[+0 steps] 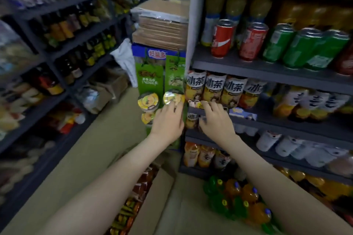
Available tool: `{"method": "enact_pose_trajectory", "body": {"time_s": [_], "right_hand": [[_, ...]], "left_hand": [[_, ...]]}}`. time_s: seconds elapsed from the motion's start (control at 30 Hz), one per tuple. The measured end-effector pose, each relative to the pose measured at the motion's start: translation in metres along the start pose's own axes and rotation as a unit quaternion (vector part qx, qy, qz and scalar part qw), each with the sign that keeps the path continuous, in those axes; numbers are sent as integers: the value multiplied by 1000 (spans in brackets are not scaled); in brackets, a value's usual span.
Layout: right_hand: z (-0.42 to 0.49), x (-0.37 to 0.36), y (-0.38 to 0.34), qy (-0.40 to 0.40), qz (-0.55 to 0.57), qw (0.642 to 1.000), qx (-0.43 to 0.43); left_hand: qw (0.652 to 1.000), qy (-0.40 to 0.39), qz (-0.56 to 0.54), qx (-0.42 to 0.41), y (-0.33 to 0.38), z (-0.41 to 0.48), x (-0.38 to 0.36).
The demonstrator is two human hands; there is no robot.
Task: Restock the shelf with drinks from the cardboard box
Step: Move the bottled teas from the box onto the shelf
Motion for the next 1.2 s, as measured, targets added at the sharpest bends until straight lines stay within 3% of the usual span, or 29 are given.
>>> {"method": "enact_pose_trajectory", "body": {"time_s": [0.27,0.63,0.97,1.2], "right_hand": [[55,-66,-107,-105,30,979,174],[97,-195,-265,-201,-36,900,386],[27,-457,-297,-389,-54,824,409],[-26,-630,-305,-443,-90,800,394]], "left_hand": [[975,-27,8,221,-127,-77,-9],[883,-90,8,460,-267,-173,-79],[795,-151,-67,583,-322,-249,-294],[722,-186,-178,643,-321,-277,-482]]}}
Point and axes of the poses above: each hand's wrist, its own z-axis towards the middle knuckle, its own x-axis out of the back of the hand, y = z × x, the point moved 2 cm from there along z, towards the middle knuckle, and after that the axes turned 11 degrees about -z, right-handed, at the moved point
